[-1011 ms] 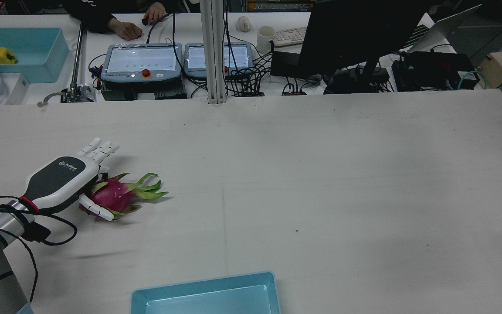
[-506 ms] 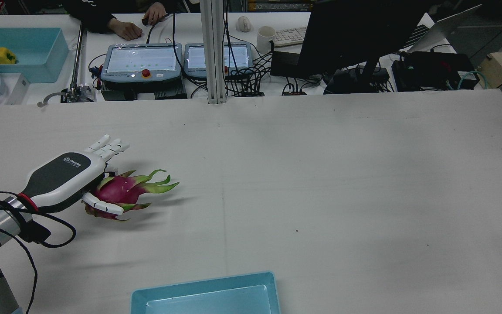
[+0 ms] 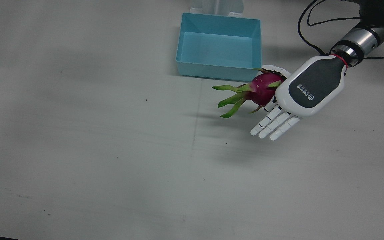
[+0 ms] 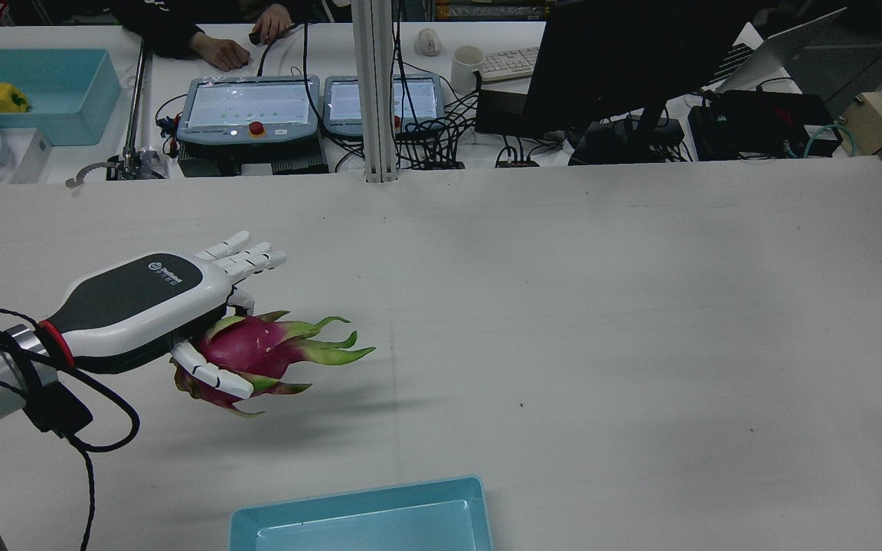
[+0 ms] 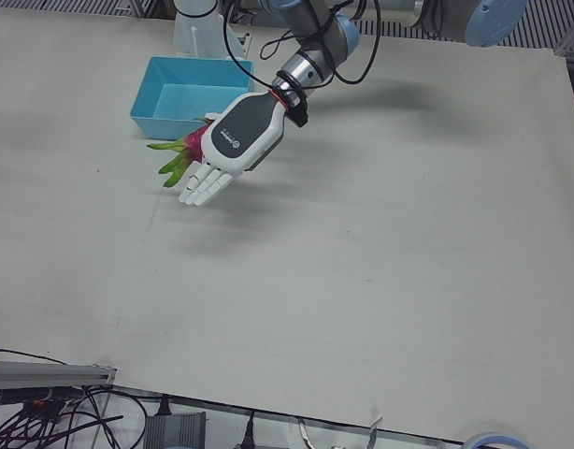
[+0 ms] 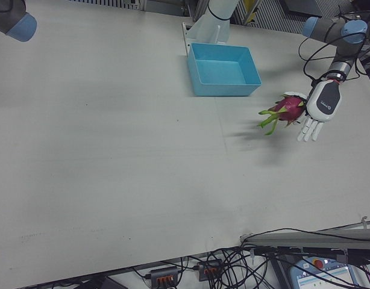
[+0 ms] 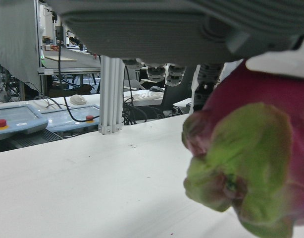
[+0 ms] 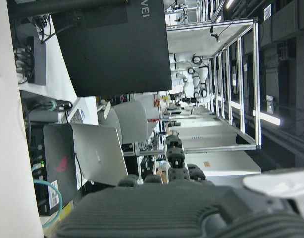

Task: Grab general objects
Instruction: 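Lift the dragon fruit and carry it toward the blue tray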

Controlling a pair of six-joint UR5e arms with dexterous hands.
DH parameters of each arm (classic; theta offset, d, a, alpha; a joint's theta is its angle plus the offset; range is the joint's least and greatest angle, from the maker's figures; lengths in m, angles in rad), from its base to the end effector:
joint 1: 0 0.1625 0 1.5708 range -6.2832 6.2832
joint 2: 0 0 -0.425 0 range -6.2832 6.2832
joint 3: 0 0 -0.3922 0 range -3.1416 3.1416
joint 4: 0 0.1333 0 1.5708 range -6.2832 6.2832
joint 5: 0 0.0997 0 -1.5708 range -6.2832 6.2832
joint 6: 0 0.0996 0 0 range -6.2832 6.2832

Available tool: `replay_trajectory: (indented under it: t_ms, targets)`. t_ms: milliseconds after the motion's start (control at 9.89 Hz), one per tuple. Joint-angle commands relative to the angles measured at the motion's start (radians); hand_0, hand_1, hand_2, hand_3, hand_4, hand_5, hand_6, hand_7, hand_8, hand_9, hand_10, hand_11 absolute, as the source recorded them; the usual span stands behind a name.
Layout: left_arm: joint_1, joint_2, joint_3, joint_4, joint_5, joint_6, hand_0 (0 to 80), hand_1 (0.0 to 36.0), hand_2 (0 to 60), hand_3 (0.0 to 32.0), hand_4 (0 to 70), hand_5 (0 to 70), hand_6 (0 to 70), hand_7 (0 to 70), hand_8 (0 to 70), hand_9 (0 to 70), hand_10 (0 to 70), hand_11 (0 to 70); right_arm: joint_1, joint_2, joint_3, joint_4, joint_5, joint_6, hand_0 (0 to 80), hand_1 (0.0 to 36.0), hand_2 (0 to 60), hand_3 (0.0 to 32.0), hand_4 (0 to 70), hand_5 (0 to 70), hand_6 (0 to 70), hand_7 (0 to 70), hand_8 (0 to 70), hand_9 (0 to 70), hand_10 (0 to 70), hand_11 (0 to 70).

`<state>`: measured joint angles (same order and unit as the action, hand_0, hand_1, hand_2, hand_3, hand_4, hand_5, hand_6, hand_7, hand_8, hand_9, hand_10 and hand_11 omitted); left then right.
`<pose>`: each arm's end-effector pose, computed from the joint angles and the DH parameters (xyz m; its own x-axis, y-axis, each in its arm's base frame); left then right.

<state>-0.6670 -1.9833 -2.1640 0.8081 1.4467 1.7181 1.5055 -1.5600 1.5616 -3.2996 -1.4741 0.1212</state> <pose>0.3003 -0.4218 0.2990 -0.0485 0.2235 -0.9735 0.7242 0.6791 0.1199 0.1113 -0.4875 0.7008 -0.9933 -0.0488 -0.1045 0.1107 -0.1506 -0.9824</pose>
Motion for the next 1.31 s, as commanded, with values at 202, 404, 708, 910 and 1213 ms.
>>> replay_trajectory:
  t_ms: [202,404,708,910,1213]
  targets:
    - [0.169,-0.104,-0.026,0.153,0.092,0.0,40.7,19.3,60.0,0.0,39.9,61.0,3.3,12.7,5.6,1.1,0.0,0.0,0.001,0.0,0.0,0.0,0.0,0.0,0.0,0.0,0.0,0.0,0.0,0.0,0.0,0.0,0.0,0.0,0.0,0.0]
    - [0.242,-0.187,-0.023,0.267,0.092,0.0,39.1,18.3,60.0,0.0,40.9,60.9,3.6,13.2,5.2,1.2,0.0,0.0,0.001,0.0,0.0,0.0,0.0,0.0,0.0,0.0,0.0,0.0,0.0,0.0,0.0,0.0,0.0,0.0,0.0,0.0]
    - [0.247,-0.192,-0.025,0.324,0.098,-0.002,38.2,16.3,60.0,0.0,44.3,61.3,4.9,16.0,5.4,1.8,0.0,0.0,-0.001,0.0,0.0,0.0,0.0,0.0,0.0,0.0,0.0,0.0,0.0,0.0,0.0,0.0,0.0,0.0,0.0,0.0]
    - [0.244,-0.183,-0.026,0.33,0.157,0.0,36.3,7.4,31.2,0.0,40.2,52.3,3.4,13.3,5.4,1.2,0.0,0.0,0.001,0.0,0.0,0.0,0.0,0.0,0.0,0.0,0.0,0.0,0.0,0.0,0.0,0.0,0.0,0.0,0.0,0.0]
    - [0.239,-0.183,-0.025,0.373,0.149,0.0,0.3,0.0,0.0,0.0,21.7,9.3,0.0,7.8,3.6,0.1,0.0,0.0,-0.001,0.0,0.0,0.0,0.0,0.0,0.0,0.0,0.0,0.0,0.0,0.0,0.0,0.0,0.0,0.0,0.0,0.0]
